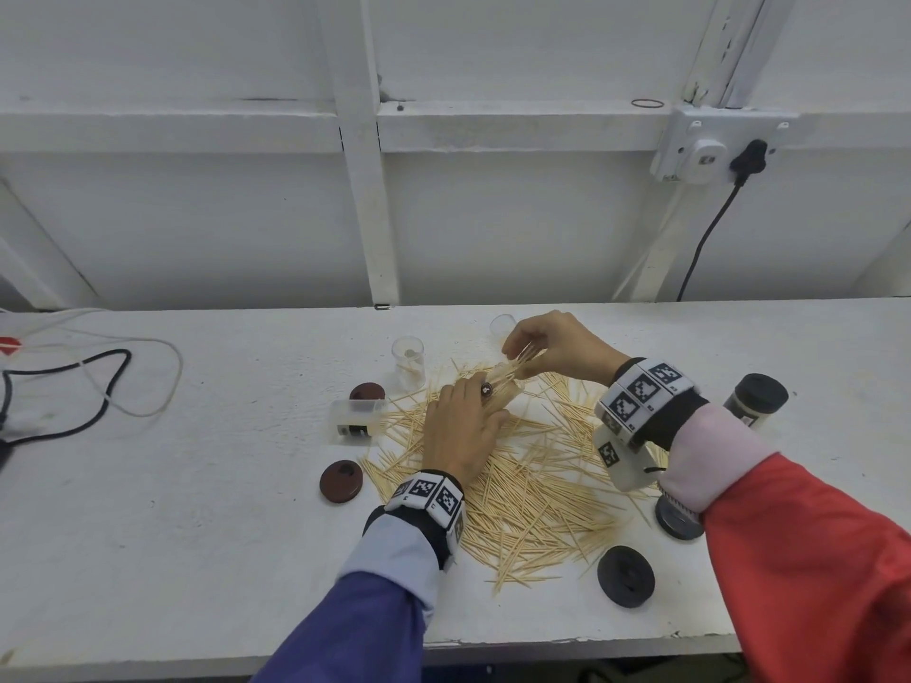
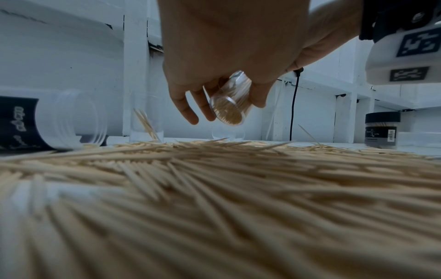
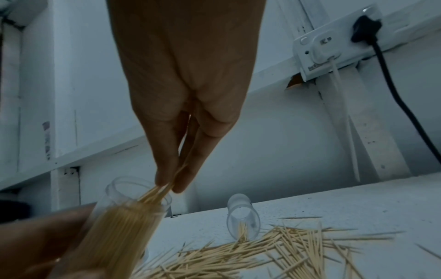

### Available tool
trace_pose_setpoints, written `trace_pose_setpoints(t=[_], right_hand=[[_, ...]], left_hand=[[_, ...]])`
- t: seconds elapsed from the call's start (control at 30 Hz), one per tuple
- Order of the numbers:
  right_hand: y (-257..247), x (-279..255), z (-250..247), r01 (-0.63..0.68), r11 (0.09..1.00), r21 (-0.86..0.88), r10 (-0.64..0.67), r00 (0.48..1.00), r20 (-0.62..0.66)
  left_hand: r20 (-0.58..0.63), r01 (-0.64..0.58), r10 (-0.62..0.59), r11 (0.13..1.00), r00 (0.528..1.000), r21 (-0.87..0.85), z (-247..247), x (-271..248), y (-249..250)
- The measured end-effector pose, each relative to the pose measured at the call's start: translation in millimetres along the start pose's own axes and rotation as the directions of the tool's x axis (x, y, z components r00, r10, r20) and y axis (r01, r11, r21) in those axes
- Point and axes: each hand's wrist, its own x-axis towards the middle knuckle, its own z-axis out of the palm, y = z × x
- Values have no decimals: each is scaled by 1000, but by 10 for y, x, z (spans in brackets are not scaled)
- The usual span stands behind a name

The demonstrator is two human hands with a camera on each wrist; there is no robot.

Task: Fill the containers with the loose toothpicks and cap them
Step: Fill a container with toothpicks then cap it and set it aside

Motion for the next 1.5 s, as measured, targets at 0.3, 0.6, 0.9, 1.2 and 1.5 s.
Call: trace_pose_setpoints(t=[0.3,0.6,0.9,1.2,1.5], right_hand=[[29,11,177,11,1000,22,-9,997,-83],[-30,-21,212,63,990,128,-68,997,35],[-77,-146,385,-68,997,18,59,946,318],[76,-114,369,-39,999,-35,47,952,304],[78,-147,279,87,995,-51,-78,985,154]], left_hand=[[9,-27,28,998,1000,-50,0,-1,1],[-30,16,-17,999,999,-43,-35,-4,14],[-67,104,-113,985,991,-136,-40,-10,-2],[-65,116,-131,973,989,-201,-67,-18,12],[-66,117,-135,967,989,-227,-68,-14,9]])
